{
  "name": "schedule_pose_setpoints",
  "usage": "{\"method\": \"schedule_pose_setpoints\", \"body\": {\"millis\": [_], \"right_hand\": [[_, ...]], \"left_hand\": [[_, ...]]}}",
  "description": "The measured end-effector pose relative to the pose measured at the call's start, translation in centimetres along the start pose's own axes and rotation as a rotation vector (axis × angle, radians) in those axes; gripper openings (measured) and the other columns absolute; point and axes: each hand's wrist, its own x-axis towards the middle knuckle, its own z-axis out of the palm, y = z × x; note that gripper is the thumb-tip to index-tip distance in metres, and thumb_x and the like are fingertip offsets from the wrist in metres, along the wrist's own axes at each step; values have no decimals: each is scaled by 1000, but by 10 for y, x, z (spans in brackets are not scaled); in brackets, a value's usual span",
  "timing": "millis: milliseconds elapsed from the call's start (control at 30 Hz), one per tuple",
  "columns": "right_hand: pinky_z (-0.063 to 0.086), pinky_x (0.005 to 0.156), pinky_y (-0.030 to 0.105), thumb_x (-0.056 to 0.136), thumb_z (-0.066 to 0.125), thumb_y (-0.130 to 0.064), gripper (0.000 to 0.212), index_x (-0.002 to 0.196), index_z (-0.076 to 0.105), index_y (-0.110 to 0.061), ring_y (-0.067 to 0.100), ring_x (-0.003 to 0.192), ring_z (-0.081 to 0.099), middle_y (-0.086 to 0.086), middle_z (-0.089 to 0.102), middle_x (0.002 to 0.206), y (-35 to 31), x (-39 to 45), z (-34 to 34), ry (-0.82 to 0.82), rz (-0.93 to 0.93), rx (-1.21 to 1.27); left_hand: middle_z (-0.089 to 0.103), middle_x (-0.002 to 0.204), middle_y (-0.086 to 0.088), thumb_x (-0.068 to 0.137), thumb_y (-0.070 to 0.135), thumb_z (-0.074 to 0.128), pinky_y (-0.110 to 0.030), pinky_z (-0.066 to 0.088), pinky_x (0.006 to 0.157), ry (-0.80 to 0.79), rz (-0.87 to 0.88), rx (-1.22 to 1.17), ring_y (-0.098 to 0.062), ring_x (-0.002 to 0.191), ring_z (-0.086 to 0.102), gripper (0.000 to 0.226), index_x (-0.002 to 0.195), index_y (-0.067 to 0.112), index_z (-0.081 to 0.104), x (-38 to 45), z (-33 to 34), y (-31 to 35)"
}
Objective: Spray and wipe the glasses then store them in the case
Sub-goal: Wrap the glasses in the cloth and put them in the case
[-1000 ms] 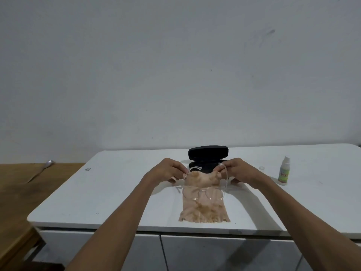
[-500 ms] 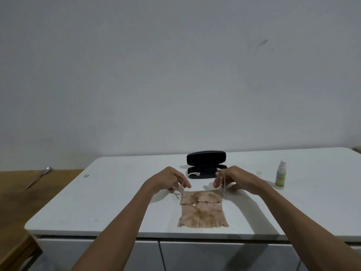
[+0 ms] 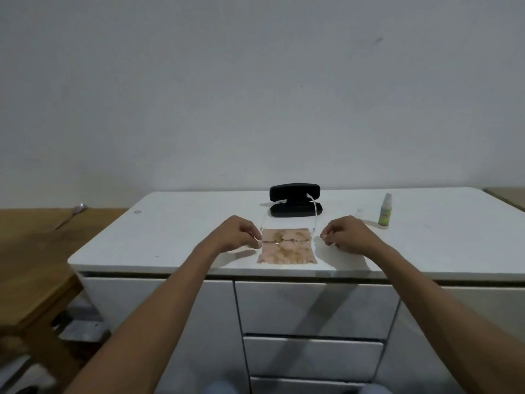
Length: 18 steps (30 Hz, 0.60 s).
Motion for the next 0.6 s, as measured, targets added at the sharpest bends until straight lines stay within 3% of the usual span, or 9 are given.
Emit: {"method": "schedule_pose_setpoints", "body": {"millis": [67, 200, 333, 467, 600], "right_hand": [[50, 71, 26, 84, 78, -20, 6, 84, 80, -27, 13, 79, 66, -3, 75, 83, -10, -15, 8, -59, -83, -60], [44, 68, 19, 81, 83, -23, 14, 94, 82, -27, 2, 81, 64, -11, 72, 85, -25, -30, 25, -124, -145, -222], [46, 72, 18, 84, 81, -25, 8, 92, 82, -25, 5, 83, 66, -8, 75, 90, -28, -32, 30, -84, -169, -303], [46, 69, 19, 87, 78, -29, 7, 92, 81, -25, 6, 81, 64, -6, 74, 91, -31, -28, 29, -19, -171, -336], [50, 66, 27, 88, 74, -26, 5, 88, 79, -28, 6, 73, 62, -12, 66, 77, -34, -18, 27, 148, -135, -292]], "left_hand": [[75, 81, 4, 72, 16, 86, -24, 49, 74, -54, 38, 29, -8, 77, 66, 18, 89, 18, 81, -14, 7, 2], [73, 82, 4, 71, 23, 89, -20, 44, 66, -34, 58, 110, -5, 76, 63, 19, 89, 24, 82, -28, 17, 2], [73, 84, 5, 79, 18, 83, -15, 42, 64, 49, 87, 193, -2, 77, 62, 14, 93, 18, 82, -30, 21, 1], [71, 86, 5, 85, 18, 71, -24, 51, 70, 85, 93, 265, -14, 82, 66, 6, 85, 18, 77, -27, 26, 0], [62, 81, 12, 88, 12, 65, -18, 39, 62, 198, 98, 168, -8, 75, 57, 11, 85, 18, 73, -16, 24, 4]]}}
